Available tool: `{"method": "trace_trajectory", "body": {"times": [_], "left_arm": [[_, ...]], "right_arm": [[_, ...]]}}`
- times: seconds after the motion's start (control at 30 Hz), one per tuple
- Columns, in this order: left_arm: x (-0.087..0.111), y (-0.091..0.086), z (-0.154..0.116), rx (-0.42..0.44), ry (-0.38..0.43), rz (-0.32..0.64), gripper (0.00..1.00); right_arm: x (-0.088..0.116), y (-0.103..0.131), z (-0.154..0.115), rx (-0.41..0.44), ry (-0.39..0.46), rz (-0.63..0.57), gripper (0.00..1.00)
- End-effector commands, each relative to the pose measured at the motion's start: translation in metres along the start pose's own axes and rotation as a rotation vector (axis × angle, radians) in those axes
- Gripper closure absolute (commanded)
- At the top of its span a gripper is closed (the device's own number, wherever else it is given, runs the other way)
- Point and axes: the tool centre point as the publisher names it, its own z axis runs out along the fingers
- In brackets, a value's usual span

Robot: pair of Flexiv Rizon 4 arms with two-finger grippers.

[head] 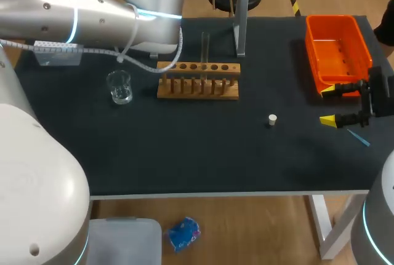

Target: Invert the test tube, pick up the pipette, mount the tip to pipette, aspirate from beaker and dispense into the tube, eject the tip, return the pipette, and cap with the stopper.

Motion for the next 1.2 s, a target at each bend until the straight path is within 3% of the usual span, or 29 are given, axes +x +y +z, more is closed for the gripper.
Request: {"method": "trace_trajectory", "body": {"times": [0.03, 0.33, 0.4, 0.43, 0.47, 0.5, 1.2], "left_arm": [[-0.001, -0.002, 0.001, -0.019, 0.001, -0.001, 1.0], [-0.001, 0.005, 0.003, -0.023, 0.007, -0.018, 1.0], [-0.001, 0.005, 0.003, -0.023, 0.007, -0.021, 0.42], [-0.001, 0.005, 0.003, -0.022, 0.009, -0.022, 0.2], [-0.001, 0.005, 0.003, -0.021, 0.006, -0.021, 0.16], [-0.001, 0.005, 0.003, -0.02, 0.006, -0.022, 0.0], [-0.001, 0.0, -0.026, 0.033, -0.004, -0.012, 0.0]], "right_arm": [[0.001, 0.0, -0.001, 0.002, -0.001, 0.0, 0.0], [0.001, 0.0, -0.001, 0.002, -0.001, 0.0, 0.0], [0.001, 0.0, -0.001, 0.002, -0.001, 0.0, 0.0], [0.001, 0.0, -0.001, 0.002, -0.001, 0.0, 0.0], [0.001, 0.0, -0.001, 0.002, -0.001, 0.0, 0.0], [0.001, 0.0, -0.001, 0.002, -0.001, 0.0, 0.0], [0.001, 0.0, -0.001, 0.002, -0.001, 0.0, 0.0]]}}
